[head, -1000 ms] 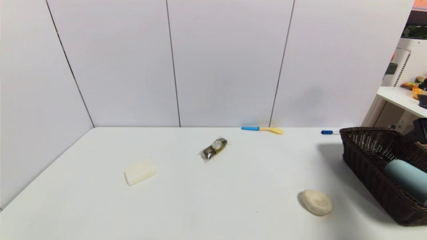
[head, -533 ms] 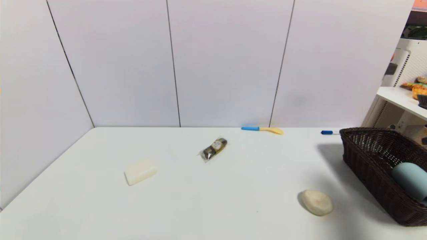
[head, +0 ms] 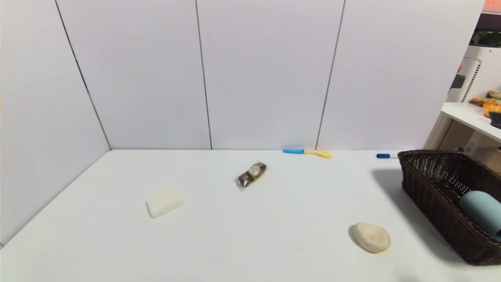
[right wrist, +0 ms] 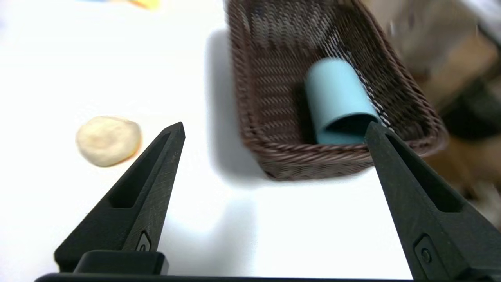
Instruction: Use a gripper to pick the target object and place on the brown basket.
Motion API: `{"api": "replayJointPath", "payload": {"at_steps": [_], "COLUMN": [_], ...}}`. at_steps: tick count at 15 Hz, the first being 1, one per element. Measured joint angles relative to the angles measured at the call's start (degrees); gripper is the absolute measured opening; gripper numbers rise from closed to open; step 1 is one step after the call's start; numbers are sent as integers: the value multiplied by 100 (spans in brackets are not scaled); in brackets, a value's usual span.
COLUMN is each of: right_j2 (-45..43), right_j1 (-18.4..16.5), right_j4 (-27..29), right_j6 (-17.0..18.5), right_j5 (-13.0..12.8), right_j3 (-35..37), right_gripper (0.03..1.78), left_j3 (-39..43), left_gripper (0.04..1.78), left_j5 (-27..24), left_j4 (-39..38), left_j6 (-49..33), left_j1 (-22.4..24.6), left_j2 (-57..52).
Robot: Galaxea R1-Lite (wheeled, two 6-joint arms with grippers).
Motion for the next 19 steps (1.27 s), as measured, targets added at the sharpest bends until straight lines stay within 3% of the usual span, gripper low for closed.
{"api": "replayJointPath", "payload": {"at_steps": [2, 3, 5, 7, 8, 11, 19], "right_j2": [-930, -1357, -2200, -2677, -2817, -3000, -3062], "right_j1": [461, 579, 690, 739, 751, 762, 764], "right_j4": [-610, -636, -234, 240, 389, 397, 391], "right_j6": [51, 63, 88, 284, 538, 1159, 1201], "right_j5": [-15, -11, 60, 338, 390, 110, 82], "right_j3": [772, 1037, 1304, 1420, 1451, 1481, 1484], "right_gripper": [163, 164, 166, 167, 167, 168, 169], "left_j3": [0, 0, 0, 0, 0, 0, 0], "left_gripper": [169, 169, 169, 169, 169, 169, 169], "left_j5": [0, 0, 0, -2, -2, 0, -2], "left_j4": [0, 0, 0, 0, 0, 0, 0], "left_j6": [0, 0, -2, -2, -2, -4, -2], "left_j1": [-2, -2, 1, 1, 1, 1, 1], "left_j2": [0, 0, 0, 0, 0, 0, 0]}}
